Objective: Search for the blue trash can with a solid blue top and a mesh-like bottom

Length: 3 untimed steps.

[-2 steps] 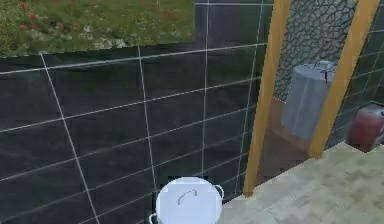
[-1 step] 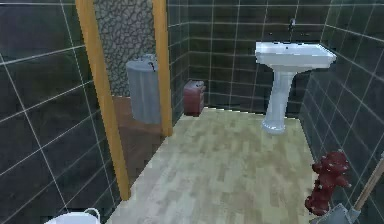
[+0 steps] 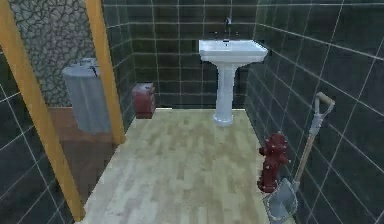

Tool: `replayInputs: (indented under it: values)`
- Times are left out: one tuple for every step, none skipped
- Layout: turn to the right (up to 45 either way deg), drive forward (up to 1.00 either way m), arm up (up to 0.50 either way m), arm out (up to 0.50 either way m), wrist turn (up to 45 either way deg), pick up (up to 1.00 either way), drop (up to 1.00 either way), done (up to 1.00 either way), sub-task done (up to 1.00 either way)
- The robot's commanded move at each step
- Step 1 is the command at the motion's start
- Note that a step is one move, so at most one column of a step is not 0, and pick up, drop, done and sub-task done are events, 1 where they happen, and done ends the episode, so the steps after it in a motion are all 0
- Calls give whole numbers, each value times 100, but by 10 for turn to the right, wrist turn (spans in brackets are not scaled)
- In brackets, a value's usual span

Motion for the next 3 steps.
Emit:
replayInputs:
  values:
    - [0, 75, 0, 0, 0, 0, 0, 0, 0]
    - [-360, 0, 0, 0, 0, 0, 0, 0, 0]
    - [0, 90, 0, 0, 0, 0, 0, 0, 0]
